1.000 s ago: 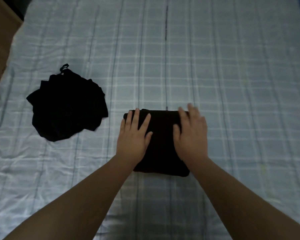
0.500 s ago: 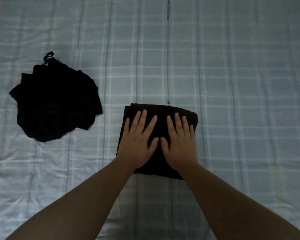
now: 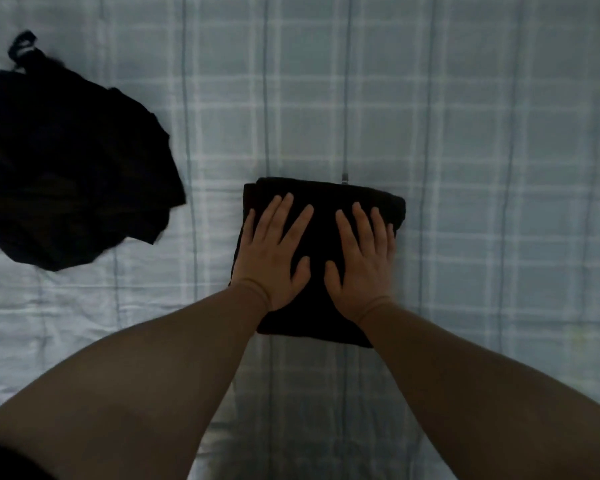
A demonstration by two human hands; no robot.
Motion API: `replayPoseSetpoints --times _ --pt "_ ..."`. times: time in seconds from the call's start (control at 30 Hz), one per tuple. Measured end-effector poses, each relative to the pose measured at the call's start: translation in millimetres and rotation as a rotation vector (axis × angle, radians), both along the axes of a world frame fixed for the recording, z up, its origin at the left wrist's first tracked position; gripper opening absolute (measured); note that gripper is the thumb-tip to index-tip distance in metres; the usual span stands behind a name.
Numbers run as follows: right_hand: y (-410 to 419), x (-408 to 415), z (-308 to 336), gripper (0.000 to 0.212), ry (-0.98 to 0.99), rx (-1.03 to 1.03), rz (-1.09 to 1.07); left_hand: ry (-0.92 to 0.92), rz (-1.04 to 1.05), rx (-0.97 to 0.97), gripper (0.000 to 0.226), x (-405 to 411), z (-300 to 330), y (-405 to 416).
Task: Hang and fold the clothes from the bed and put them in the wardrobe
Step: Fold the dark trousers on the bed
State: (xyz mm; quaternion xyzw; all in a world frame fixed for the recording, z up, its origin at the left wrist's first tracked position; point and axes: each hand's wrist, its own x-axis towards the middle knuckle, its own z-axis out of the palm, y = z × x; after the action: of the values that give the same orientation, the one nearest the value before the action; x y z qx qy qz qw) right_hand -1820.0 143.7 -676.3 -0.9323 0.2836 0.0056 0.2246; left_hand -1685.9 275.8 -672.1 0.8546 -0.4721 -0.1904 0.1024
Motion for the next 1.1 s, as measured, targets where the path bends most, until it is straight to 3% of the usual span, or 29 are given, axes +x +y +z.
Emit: replayPoseSetpoints --times 0.47,0.67,0.77,0.9,1.03,1.1 --pt "1 -9 0 0.071 -0.158 0.028 -0.009 -0.003 0.008 -0.174 0.068 -6 4 9" --pt "8 -18 17 0.061 -0.255 0.086 -0.065 -0.054 0.093 -0.215 0.060 -18 22 15" --pt "15 -25 33 0.060 -0.304 0.078 -0.109 -0.113 0.240 -0.221 0.066 -28 35 22" --pt "29 -44 59 0.069 -0.265 0.128 -0.341 0.186 0.587 -0.290 0.076 -37 59 33" --pt "47 -65 69 0.072 -0.300 0.496 -0.534 0.441 0.692 -0.274 0.069 -34 68 48" --pt "51 -71 71 0.068 -0.299 0.536 -0.499 0.546 0.711 -0.303 0.067 -34 70 54"
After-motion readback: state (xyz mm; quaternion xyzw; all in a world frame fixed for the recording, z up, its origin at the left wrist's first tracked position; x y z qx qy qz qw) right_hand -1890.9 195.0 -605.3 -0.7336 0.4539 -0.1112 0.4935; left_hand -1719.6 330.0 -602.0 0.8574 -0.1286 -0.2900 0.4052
